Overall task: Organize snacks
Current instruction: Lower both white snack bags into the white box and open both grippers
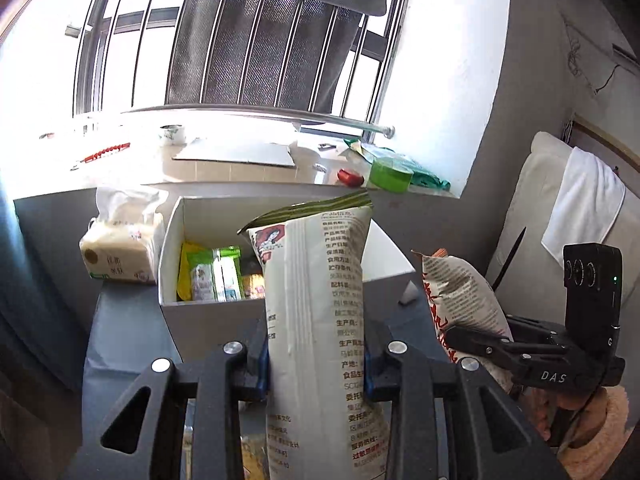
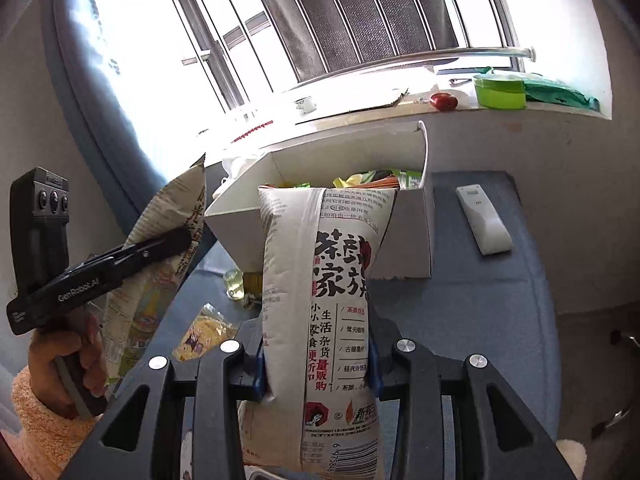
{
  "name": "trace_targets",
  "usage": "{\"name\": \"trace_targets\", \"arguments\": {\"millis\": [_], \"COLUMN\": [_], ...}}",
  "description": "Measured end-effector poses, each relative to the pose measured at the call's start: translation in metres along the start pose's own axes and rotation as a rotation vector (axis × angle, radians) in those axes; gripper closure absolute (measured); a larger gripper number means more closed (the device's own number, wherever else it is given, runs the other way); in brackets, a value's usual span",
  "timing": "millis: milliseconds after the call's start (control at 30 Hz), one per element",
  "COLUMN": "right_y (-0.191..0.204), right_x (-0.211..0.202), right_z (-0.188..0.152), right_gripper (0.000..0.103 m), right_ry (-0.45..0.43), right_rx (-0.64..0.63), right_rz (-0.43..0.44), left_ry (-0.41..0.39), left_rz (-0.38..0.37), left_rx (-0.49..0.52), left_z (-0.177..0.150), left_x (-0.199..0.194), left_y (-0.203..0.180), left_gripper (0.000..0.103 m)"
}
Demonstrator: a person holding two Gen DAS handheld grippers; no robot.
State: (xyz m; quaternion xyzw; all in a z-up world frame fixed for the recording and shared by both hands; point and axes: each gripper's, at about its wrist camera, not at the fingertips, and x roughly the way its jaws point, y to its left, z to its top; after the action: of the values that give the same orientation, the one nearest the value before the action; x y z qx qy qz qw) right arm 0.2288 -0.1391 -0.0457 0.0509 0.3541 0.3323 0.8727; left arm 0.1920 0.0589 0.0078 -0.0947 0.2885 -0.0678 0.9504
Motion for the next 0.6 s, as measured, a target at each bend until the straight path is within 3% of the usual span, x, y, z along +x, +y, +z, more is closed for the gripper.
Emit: {"name": "trace_targets", "arguments": {"millis": [167, 300, 500, 567, 600], "right_y": [-0.002, -0.013, -0.026, -0.032, -0.035], "right_x": [0.028, 0.064, 0.111, 0.121, 0.124], "right_z": [0.063, 0.111, 0.153, 0.161, 0.163], "right_gripper": [0.063, 0.063, 0.063, 0.062, 0.059], "right_ry": [-0.011, 0.015, 0.054, 0.063, 0.063], "right_rx": [0.02, 0.061, 0.048, 0.045, 0.046], "right_rz": [0.029, 0.007, -0.05, -0.071, -0.077], "left_ry": [-0.03, 0.015, 0.078, 0.09, 0.114], "left_rz": [0.015, 0.078, 0.151, 0.185, 0.194], "left_rx": [-0.051, -0.055, -0.049, -0.07, -0.081], "left_z": [0.06, 0.096, 0.109, 0.11, 0.109], "left_x": [0.034, 0.079, 0.122, 0.13, 0.134], "left_y": [0.029, 0.045, 0.065, 0.073, 0.077], "left_gripper": [0.067, 0.067, 0.064, 0.049, 0.012]}}
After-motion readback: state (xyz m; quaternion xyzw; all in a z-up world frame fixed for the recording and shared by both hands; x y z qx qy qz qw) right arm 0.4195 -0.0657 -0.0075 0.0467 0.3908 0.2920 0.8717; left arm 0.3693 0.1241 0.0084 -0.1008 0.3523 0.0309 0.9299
